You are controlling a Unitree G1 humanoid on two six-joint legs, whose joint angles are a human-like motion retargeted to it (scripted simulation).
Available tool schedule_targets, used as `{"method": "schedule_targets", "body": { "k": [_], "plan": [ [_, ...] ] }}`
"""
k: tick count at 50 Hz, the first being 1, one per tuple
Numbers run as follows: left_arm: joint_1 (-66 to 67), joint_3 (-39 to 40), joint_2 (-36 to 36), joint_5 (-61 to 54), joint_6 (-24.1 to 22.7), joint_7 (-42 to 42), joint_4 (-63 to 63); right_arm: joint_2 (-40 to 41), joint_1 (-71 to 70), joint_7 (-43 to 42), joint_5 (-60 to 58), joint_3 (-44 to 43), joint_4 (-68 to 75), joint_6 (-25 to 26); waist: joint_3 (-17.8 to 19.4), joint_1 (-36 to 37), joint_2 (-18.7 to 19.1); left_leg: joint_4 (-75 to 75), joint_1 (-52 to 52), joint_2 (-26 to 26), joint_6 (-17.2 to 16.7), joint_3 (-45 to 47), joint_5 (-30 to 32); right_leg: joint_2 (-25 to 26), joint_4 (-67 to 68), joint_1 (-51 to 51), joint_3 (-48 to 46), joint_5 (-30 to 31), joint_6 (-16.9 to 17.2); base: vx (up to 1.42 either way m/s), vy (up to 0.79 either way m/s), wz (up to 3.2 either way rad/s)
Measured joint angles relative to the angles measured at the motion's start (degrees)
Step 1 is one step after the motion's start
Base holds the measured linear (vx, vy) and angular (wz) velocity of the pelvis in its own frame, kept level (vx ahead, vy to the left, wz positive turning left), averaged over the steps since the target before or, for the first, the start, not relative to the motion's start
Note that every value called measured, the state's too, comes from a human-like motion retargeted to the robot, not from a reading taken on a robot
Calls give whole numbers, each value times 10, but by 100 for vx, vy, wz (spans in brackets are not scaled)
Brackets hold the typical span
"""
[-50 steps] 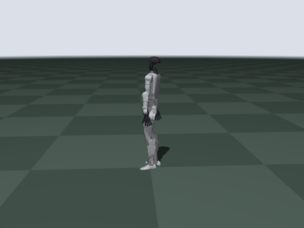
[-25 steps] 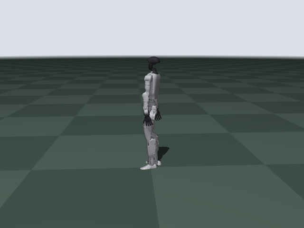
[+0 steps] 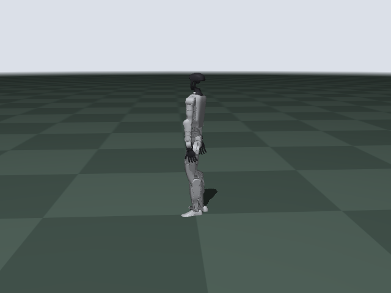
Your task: In place motions
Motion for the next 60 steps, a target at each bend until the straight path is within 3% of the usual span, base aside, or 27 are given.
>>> {"method": "schedule_targets", "body": {
  "k": [10,20,25,41,60],
  "plan": [
    [-8,3,10,-2,-1,-3,-5,5,3,4,3,4,-25,-7,18,-6,-10,-2,-4,1,8,1,1,-5,28,-16,9,-8,8,0,0,0],
    [-22,9,26,-6,0,-6,-1,4,-1,-25,30,-3,-42,-16,46,-25,-14,-7,-18,20,10,5,10,-3,147,-80,39,-12,23,-5,0,-9],
    [-24,4,30,-7,2,-6,2,-2,5,-25,31,-9,-29,-13,53,-41,-19,-6,-13,16,11,-8,12,-2,107,-73,35,1,13,0,-2,25],
    [-22,2,27,-5,4,-18,3,-2,5,-34,1,-1,-7,4,34,-7,-32,-6,5,8,1,9,6,-2,6,-25,29,31,4,1,-1,-5],
    [-10,-14,1,5,3,-17,4,9,-6,-9,-1,13,-5,-3,-1,-2,-3,2,13,17,-9,2,-4,9,4,-12,26,15,-7,0,0,0]
  ]
}}
